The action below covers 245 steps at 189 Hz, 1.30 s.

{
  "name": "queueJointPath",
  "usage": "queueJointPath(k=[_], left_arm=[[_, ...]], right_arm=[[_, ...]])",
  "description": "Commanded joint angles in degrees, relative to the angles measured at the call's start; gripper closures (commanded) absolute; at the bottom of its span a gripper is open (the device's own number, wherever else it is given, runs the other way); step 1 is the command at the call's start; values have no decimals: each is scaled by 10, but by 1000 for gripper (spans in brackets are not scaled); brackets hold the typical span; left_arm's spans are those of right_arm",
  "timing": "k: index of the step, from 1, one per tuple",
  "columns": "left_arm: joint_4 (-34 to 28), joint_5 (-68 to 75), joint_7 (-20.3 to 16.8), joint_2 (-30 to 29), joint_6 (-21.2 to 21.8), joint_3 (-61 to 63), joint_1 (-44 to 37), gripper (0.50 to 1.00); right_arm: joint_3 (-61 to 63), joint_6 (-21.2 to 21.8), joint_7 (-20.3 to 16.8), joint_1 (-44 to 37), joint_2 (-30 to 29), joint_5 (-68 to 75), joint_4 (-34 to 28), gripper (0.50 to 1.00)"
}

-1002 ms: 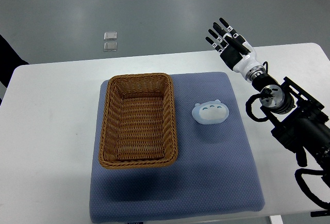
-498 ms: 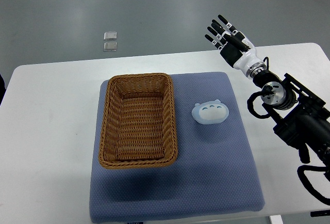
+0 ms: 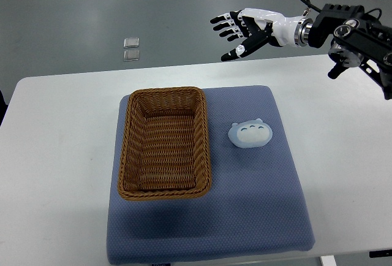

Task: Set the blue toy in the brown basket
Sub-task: 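Lower the right hand down onto the pale blue toy, then close the right hand fingers around the pale blue toy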

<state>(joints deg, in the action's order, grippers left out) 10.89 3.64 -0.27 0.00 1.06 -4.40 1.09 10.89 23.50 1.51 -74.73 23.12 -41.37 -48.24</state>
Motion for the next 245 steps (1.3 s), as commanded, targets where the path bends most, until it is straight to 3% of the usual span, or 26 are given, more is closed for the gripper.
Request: queueJointPath(k=[1,21,46,112,179,245], left_arm=[[0,1,0,0,0,0,1,500],[0,0,0,0,0,1,1,500],[0,0,0,0,0,1,4,500],[0,0,0,0,0,-1,4,500],[-1,0,0,0,0,0,4,500],[-1,-1,0,0,0,-1,4,500]], right_arm=[[-151,31,-32,-111,15,-6,-34,597],[-217,55,-84,-167,20,-5,-88,597],[-234,57,-116,-170,31,6,-127,597],[-242,25,-118,-132,69,34,-217,599],[-242,-37,-117,-62,60,-15,-219,605],[-241,-53,-116,-29,47,-35,-212,624]])
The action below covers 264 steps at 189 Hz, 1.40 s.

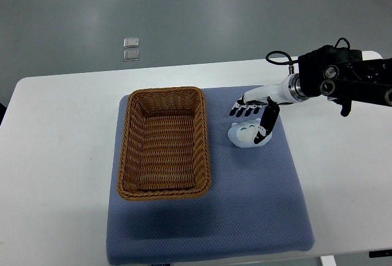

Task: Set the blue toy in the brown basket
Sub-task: 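Close the right hand fingers around the pale blue toy, then lift the toy with the right hand and carry it over the basket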

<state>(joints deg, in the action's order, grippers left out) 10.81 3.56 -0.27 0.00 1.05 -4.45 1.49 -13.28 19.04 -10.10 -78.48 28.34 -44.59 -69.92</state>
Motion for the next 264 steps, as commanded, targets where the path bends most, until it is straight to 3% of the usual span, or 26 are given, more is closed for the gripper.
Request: queueJointPath(k=[1,43,80,94,107,128,150,205,264], left_arm=[[0,0,0,0,0,0,0,500],[-1,0,0,0,0,0,0,500],[0,0,0,0,0,0,-1,500],[0,0,0,0,0,0,0,500],[0,0,0,0,0,0,0,500],[-1,0,0,0,0,0,0,500],[0,0,0,0,0,0,0,500],[0,0,1,0,0,0,0,500],[0,0,0,0,0,0,-1,500]], right_arm=[[1,-10,0,10,-6,-2,5,626],[2,-18,1,38,-14,-28,16,677],[3,-25,3,53,-22,-43,31,760],[3,-25,4,56,-27,-43,36,834],[3,-30,4,58,-28,-44,44,938],[3,-26,4,53,-19,-45,44,989],[10,-17,3,32,1,-38,37,993],[10,21,3,-126,35,11,4,981],[2,26,2,-201,-34,39,12,973]])
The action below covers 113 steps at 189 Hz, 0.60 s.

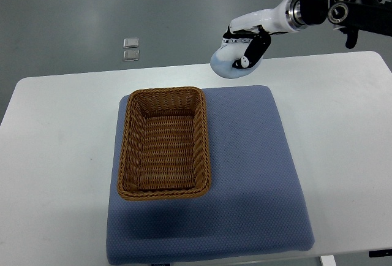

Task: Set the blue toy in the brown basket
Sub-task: 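Lift the toy with the right hand and carry it over the basket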

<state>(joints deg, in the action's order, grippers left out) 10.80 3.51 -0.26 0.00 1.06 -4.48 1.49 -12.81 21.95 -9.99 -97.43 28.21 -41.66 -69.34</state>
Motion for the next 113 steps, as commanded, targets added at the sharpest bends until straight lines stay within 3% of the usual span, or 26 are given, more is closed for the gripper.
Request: queueJointPath(k=[1,39,85,113], left_arm=[[0,0,0,0,0,0,-1,500],[0,1,0,0,0,0,0,500],[0,1,0,0,0,1,0,500],[0,1,0,0,0,1,0,500]], right_arm=[[-3,-3,1,-12,-33,10,6,973],[-3,-40,6,-10,-148,13,52,967],[-4,-45,10,13,-278,42,122,957],[-2,-45,10,51,-282,41,160,953]])
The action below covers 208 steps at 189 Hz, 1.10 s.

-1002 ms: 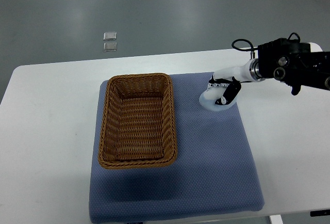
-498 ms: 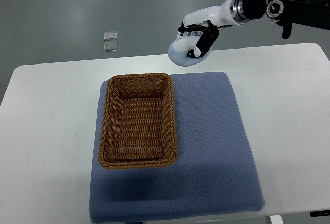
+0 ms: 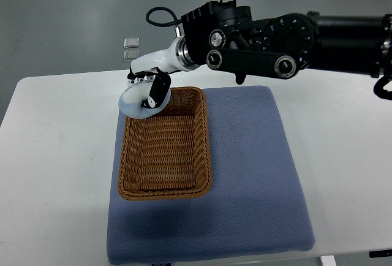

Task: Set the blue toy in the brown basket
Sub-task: 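Lift the toy with the right hand and carry it over the basket, then lower the toy into the wicker basket and open the right hand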

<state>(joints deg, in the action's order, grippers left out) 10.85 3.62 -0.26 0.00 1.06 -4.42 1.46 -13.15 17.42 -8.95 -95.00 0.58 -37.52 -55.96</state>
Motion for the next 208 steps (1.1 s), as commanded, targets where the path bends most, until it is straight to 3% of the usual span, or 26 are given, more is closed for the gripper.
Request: queueJointPath(k=[1,131,187,208], left_arm=[[0,0,0,0,0,0,0,500],[0,0,0,0,0,0,0,500],[0,0,0,0,0,0,0,500],[-1,-1,0,0,0,0,0,500]], right_arm=[[1,0,0,27,-6,0,26,953],[6,-54,4,151,-6,-2,62,893],[6,-54,6,162,-6,-2,61,816],[6,-54,10,165,-6,-2,61,752]])
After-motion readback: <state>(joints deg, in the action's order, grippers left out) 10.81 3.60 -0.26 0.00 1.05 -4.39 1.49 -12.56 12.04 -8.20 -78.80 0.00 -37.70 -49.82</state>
